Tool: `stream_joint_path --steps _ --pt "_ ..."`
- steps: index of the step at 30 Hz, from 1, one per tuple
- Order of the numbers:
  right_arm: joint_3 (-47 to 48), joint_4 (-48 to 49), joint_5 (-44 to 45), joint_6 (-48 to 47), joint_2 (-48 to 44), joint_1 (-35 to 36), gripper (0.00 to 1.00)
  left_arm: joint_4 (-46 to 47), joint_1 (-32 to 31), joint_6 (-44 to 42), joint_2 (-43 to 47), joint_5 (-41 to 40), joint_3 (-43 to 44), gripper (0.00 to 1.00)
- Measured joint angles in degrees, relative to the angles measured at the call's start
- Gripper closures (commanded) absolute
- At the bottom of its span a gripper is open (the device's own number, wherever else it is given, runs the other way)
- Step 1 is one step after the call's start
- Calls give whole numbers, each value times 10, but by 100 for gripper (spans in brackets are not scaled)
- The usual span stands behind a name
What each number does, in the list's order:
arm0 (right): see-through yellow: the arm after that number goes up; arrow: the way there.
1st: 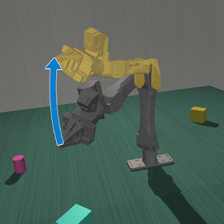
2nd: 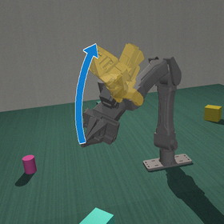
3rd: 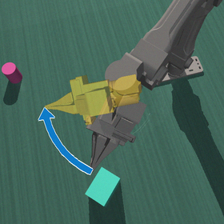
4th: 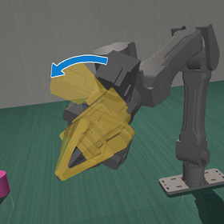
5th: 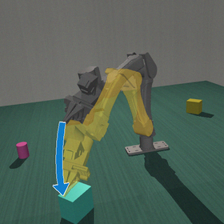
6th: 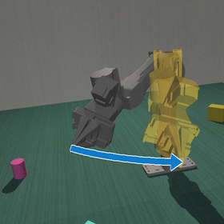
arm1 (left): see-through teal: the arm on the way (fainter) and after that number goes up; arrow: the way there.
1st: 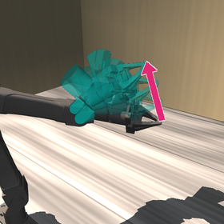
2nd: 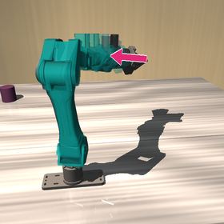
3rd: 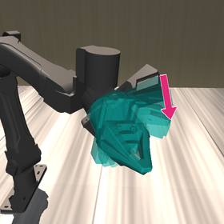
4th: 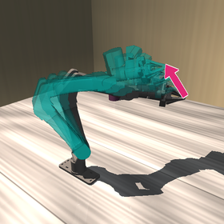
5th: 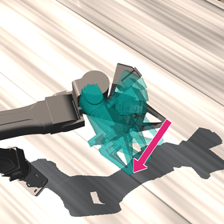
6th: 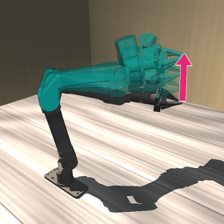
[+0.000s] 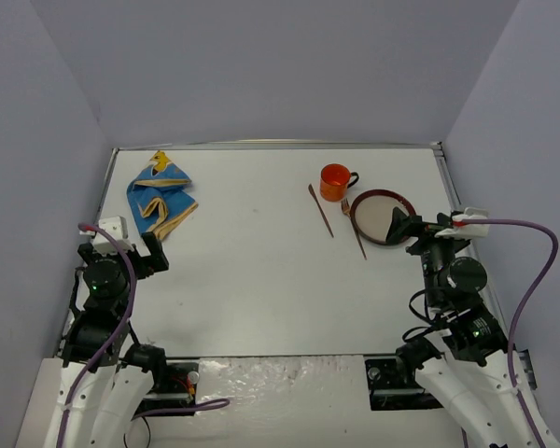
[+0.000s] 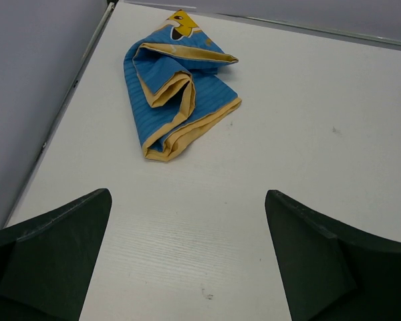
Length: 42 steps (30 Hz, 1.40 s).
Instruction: Set the dinner table for one person
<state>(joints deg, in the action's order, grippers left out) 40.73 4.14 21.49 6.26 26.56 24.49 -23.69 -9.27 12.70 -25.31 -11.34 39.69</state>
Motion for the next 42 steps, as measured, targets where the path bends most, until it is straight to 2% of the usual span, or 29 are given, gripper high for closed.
stream_joint_path --steps 5,11,16,21,24,30,34,42 --pt "5 -2 -15 24 21 0 0 -5 0 15 -35 12 10 3" --pt "17 -7 -34 78 98 0 0 -11 0 48 -125 19 48 3" --pt "17 -13 -75 123 167 0 0 -19 0 95 -262 19 125 3" --pt "23 -12 -138 150 238 0 0 -29 13 134 -451 16 244 3" --pt "23 -9 -174 162 273 0 0 -16 40 154 -549 16 300 3" --pt "12 29 -229 180 278 3 0 -4 123 193 -697 39 377 3" --pt "1 46 -249 181 277 4 0 3 150 218 -754 49 396 3" --pt "-8 60 -264 177 278 4 0 15 153 261 -801 60 402 3"
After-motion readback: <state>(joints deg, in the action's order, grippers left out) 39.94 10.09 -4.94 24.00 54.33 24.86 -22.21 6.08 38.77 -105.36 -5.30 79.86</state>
